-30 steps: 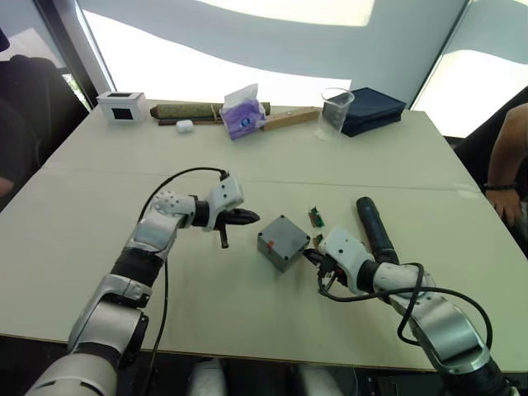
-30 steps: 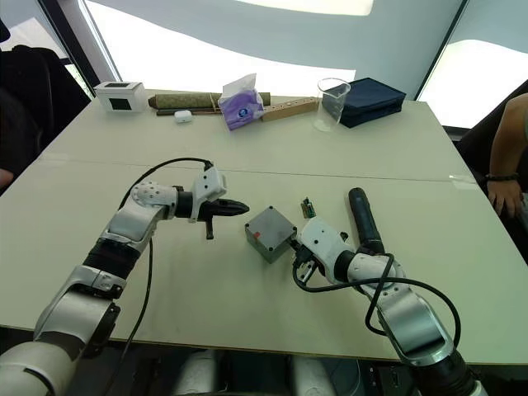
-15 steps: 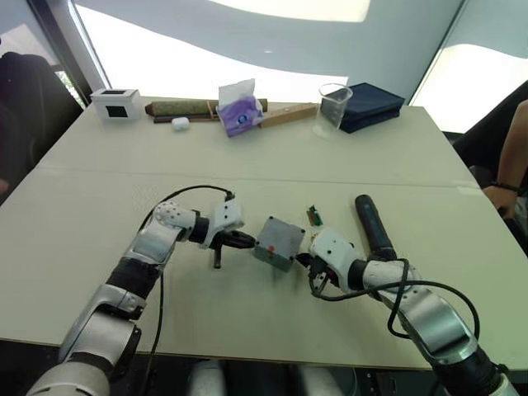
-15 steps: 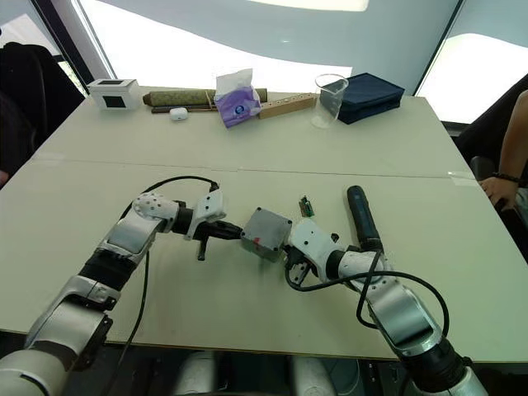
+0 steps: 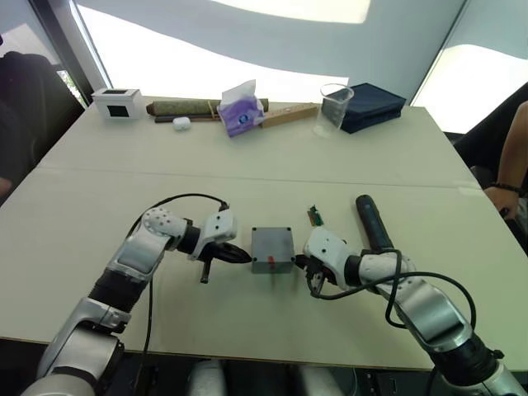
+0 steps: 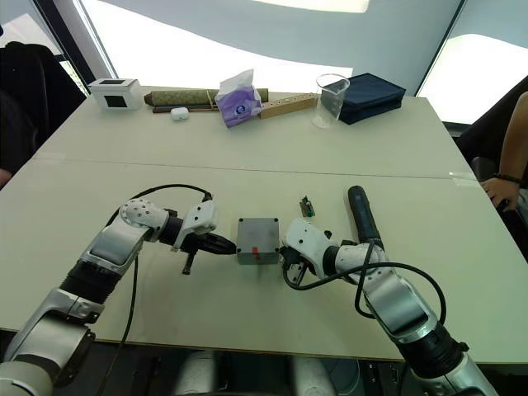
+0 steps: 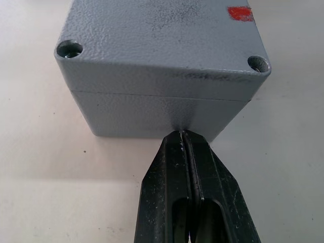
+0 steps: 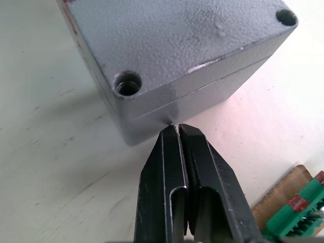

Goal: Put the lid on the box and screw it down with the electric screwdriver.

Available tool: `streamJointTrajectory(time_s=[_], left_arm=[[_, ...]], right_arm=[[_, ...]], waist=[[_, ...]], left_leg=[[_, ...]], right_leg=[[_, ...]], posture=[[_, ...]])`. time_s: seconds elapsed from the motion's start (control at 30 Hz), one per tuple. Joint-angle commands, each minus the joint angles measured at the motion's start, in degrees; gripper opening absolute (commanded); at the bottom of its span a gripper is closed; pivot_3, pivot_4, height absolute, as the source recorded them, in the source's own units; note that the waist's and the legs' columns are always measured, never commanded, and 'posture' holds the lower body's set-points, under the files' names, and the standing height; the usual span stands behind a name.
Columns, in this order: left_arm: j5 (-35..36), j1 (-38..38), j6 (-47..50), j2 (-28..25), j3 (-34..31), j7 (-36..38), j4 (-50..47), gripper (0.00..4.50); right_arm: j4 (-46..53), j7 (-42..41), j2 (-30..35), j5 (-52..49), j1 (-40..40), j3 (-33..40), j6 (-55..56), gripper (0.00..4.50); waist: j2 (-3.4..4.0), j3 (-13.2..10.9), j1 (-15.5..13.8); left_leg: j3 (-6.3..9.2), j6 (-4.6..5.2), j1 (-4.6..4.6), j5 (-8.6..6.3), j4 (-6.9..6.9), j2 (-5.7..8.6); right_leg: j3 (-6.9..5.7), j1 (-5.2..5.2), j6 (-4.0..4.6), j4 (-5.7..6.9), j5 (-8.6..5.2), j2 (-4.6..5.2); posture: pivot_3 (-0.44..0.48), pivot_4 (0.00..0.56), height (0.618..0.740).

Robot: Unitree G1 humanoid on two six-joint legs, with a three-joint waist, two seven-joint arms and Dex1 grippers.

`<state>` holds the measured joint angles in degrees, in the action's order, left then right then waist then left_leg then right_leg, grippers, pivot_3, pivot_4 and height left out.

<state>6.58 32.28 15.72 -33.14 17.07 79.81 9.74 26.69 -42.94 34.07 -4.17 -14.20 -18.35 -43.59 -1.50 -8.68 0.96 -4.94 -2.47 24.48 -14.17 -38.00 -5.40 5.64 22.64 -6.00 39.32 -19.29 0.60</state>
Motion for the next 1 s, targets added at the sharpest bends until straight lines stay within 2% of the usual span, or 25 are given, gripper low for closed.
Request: streamJointTrajectory(time_s=[0.03,0.3,0.53,0.67,0.7,0.73,0.77,0.8,0.83,0.93,1.0], left_arm=[[1.99,-0.17,0.19,0.08,-0.28,0.30,-3.47,0.00],[2.23,-0.58,-0.05,-2.38,-1.36,0.38,-4.12,0.00],[8.15,2.44,3.62,-7.64,-6.73,2.23,-9.91,0.00],[8.52,5.52,3.44,-8.28,-6.22,2.68,-11.73,0.00],[7.76,7.47,3.07,-7.09,-5.38,1.80,-11.18,0.00],[7.41,9.23,2.31,-5.70,-4.48,1.51,-10.75,0.00],[7.76,10.67,2.17,-4.28,-3.63,1.78,-10.68,0.00],[7.73,11.70,1.80,-3.38,-2.61,2.41,-10.63,0.00],[7.27,12.34,1.18,-2.79,-1.78,2.84,-10.34,0.00],[5.06,14.31,-1.09,-1.49,-0.06,2.38,-7.80,0.00],[4.11,15.51,-2.31,-0.90,0.69,2.09,-6.00,0.00]], right_arm=[[3.72,-2.19,-1.31,-2.76,-0.66,-2.02,1.67,0.04],[4.03,-1.81,0.53,-1.97,0.46,-0.17,2.13,0.04],[10.39,-0.10,2.78,-6.18,5.42,10.29,-1.10,0.04],[13.07,3.03,1.10,-9.31,7.18,15.73,-5.64,1.07],[13.38,5.38,-0.30,-9.37,7.72,17.72,-7.14,1.64],[13.11,8.09,-2.21,-9.21,8.14,19.76,-7.98,1.87],[12.42,10.69,-4.11,-8.89,8.45,21.45,-8.70,2.43],[11.79,12.14,-5.11,-8.71,8.88,22.29,-9.25,2.79],[11.42,12.64,-5.48,-8.74,9.20,22.41,-9.43,3.27],[10.53,14.50,-8.02,-10.29,8.94,23.09,-10.88,4.34],[9.80,15.80,-9.48,-10.70,8.45,23.28,-11.25,4.46]], waist=[[0.00,0.00,-0.06],[0.00,0.00,-0.11],[-0.01,-0.02,-0.18],[-0.02,-0.02,-0.31],[-0.02,-0.02,-0.28],[-0.02,-0.02,-0.33],[-0.02,-0.02,-0.40],[-0.02,-0.02,-0.44],[-0.02,-0.02,-0.37],[0.00,-0.03,0.07],[0.07,-0.05,0.24]], left_leg=[[0.01,0.00,0.00,0.00,0.00,0.00],[0.00,0.00,0.00,0.00,-0.01,0.00],[0.00,0.00,0.02,0.00,0.00,0.00],[0.00,0.00,0.00,0.00,-0.02,0.01],[0.00,0.00,0.00,0.00,-0.02,0.01],[0.00,0.00,0.00,0.00,-0.02,0.01],[0.02,0.00,0.01,0.00,-0.02,0.01],[0.04,0.00,0.01,0.00,-0.02,0.01],[0.03,-0.01,0.02,0.00,-0.03,0.02],[-0.01,0.00,0.01,0.00,-0.03,0.03],[0.01,0.00,-0.01,0.00,0.00,0.02]], right_leg=[[0.00,0.00,0.00,0.00,0.00,0.00],[0.00,0.00,0.00,0.00,0.00,0.00],[0.00,-0.01,0.00,0.00,0.00,0.01],[-0.01,-0.07,-0.01,-0.02,0.00,0.04],[-0.01,-0.08,-0.01,-0.04,0.00,0.03],[-0.01,-0.08,-0.01,-0.04,0.00,0.03],[-0.03,-0.07,-0.01,-0.04,0.00,0.02],[-0.04,-0.08,-0.01,-0.04,0.00,0.02],[-0.04,-0.08,-0.01,-0.04,0.00,0.02],[0.01,-0.06,-0.02,-0.07,0.00,0.03],[0.02,-0.03,-0.01,-0.02,0.01,-0.03]], posture=[[0.000,0.150,0.721],[0.000,0.150,0.721],[0.000,0.150,0.721],[0.000,0.150,0.721],[0.000,0.150,0.721],[0.000,0.150,0.721],[0.000,0.150,0.721],[0.000,0.150,0.721],[0.000,0.150,0.721],[0.000,0.150,0.721],[0.000,0.150,0.721]])
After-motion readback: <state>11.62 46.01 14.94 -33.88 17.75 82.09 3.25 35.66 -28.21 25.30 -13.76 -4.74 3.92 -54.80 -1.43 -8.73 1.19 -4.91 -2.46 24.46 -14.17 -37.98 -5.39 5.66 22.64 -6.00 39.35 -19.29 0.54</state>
